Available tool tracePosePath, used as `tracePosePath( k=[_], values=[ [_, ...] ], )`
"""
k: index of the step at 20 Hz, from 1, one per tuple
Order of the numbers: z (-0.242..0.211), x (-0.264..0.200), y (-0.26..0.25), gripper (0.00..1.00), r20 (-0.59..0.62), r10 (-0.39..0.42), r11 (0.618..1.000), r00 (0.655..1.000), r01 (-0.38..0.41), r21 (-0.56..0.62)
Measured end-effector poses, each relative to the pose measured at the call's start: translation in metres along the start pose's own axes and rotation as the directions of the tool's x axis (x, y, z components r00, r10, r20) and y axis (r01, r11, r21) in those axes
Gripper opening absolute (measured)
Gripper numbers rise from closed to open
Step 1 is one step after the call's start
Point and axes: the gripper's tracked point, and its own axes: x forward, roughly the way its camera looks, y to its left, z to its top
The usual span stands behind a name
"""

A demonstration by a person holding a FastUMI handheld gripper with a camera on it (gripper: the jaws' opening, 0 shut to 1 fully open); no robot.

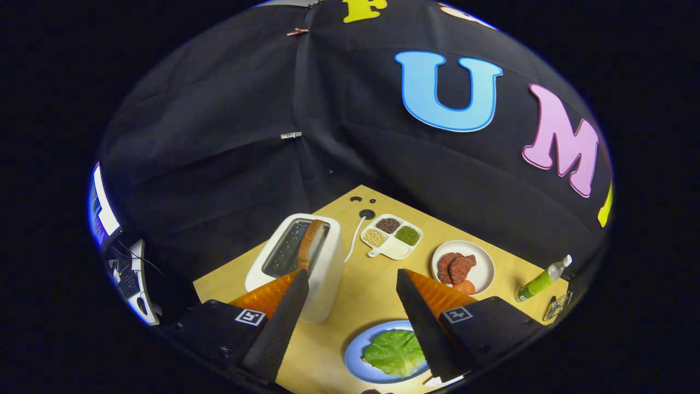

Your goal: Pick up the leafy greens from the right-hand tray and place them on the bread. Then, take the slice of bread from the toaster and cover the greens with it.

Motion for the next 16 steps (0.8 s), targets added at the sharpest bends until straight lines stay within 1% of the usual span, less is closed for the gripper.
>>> tracePosePath(
  k=[3, 5, 10, 16],
  values=[
    [0.016, 0.021, 0.023, 1.00, 0.019, 0.021, 1.000, 1.000, -0.021, -0.016],
    [0.021, 0.039, 0.033, 1.00, 0.019, 0.016, 1.000, 1.000, -0.015, -0.023],
    [0.010, 0.085, 0.050, 1.00, -0.016, -0.002, 0.999, 1.000, 0.002, -0.036],
    [-0.005, 0.124, 0.048, 0.99, -0.069, -0.062, 0.998, 0.996, 0.062, -0.004]
  ],
)
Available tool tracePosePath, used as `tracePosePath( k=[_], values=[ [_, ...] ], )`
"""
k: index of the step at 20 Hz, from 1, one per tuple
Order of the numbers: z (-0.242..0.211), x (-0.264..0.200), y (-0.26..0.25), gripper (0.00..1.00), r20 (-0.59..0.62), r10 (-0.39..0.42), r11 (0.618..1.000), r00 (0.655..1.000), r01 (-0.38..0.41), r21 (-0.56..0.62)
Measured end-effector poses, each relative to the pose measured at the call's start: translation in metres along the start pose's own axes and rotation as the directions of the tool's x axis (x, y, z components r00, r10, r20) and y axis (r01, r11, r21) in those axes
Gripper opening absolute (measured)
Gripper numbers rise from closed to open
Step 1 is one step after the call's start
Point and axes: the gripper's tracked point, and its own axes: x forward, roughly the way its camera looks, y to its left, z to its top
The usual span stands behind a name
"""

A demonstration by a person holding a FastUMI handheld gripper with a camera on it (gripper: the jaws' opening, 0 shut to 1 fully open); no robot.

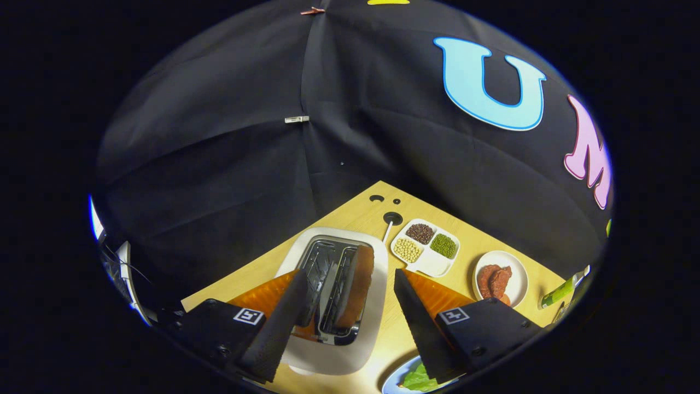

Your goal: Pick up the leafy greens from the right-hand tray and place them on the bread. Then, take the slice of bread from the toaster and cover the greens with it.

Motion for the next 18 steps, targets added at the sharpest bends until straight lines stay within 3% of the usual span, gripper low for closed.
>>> tracePosePath(
  k=[3, 7, 10, 11, 18],
  values=[
    [-0.001, 0.011, 0.000, 0.94, -0.009, -0.011, 1.000, 1.000, 0.011, 0.027],
    [-0.006, 0.018, 0.004, 0.70, -0.028, -0.020, 1.000, 0.999, 0.020, 0.020],
    [-0.007, 0.023, 0.006, 0.29, -0.043, -0.027, 0.999, 0.999, 0.028, 0.021],
    [-0.007, 0.024, 0.004, 0.21, -0.047, -0.038, 0.999, 0.998, 0.039, 0.017],
    [0.009, 0.008, 0.005, 0.14, -0.028, -0.022, 0.999, 0.999, 0.023, 0.040]
  ],
)
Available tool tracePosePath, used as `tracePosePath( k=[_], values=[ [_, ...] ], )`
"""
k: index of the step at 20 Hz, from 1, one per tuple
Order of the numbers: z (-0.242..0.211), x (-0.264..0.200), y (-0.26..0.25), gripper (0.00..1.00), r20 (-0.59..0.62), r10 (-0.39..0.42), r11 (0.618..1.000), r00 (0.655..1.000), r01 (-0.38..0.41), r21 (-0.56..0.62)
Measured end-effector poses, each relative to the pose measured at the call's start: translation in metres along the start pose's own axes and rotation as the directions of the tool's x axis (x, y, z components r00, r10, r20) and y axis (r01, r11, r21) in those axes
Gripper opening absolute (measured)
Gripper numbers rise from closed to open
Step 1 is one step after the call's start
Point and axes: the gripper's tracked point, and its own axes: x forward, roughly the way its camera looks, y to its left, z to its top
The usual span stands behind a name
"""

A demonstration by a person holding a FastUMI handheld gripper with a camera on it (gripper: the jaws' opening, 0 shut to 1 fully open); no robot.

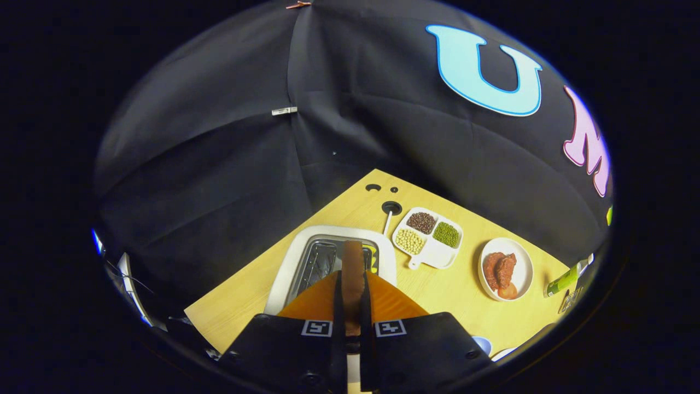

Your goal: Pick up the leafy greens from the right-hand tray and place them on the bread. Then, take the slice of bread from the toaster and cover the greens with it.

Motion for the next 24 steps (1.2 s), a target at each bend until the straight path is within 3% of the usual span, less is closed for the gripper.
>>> tracePosePath(
  k=[12, 19, 24],
  values=[
    [0.050, -0.093, -0.040, 0.13, 0.154, 0.003, 0.997, 0.988, -0.015, 0.072],
    [0.028, -0.124, -0.087, 0.13, 0.153, -0.038, 0.988, 0.988, 0.015, 0.154],
    [-0.022, -0.133, -0.114, 0.14, 0.113, -0.027, 0.970, 0.993, -0.001, 0.242]
  ],
)
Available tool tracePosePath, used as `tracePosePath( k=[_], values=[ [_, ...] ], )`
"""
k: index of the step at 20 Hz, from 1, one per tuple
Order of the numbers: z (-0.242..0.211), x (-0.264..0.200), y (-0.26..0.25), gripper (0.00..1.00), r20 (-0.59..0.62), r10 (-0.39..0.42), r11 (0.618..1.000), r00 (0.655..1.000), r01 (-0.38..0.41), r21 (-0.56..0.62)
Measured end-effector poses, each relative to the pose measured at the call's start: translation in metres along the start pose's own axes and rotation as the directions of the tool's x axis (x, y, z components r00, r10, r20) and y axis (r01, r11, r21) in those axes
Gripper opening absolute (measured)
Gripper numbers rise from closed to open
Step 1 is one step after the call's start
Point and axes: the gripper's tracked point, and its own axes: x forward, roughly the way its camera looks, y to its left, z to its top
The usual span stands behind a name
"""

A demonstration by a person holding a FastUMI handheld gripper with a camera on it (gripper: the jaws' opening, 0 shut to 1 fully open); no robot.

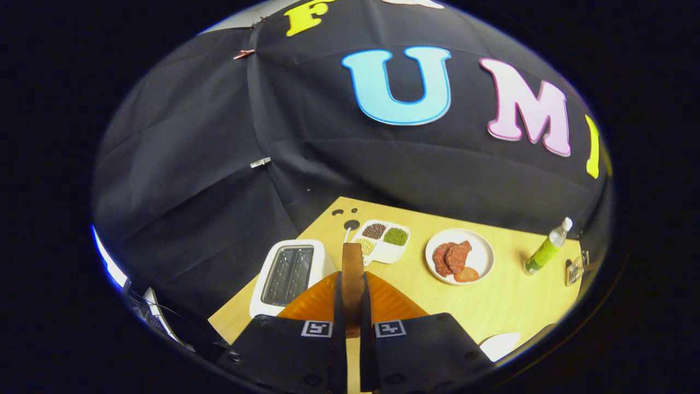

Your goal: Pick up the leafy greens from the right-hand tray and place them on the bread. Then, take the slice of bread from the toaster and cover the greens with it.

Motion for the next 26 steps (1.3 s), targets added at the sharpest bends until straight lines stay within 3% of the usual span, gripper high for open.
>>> tracePosePath(
  k=[15, 22, 26],
  values=[
    [-0.135, 0.008, -0.113, 0.14, -0.198, -0.031, 0.969, 0.980, 0.078, 0.234],
    [-0.147, 0.007, -0.134, 0.17, -0.215, -0.040, 0.955, 0.976, 0.101, 0.280],
    [-0.135, 0.000, -0.124, 0.17, -0.174, 0.000, 0.938, 0.985, 0.061, 0.343]
  ],
)
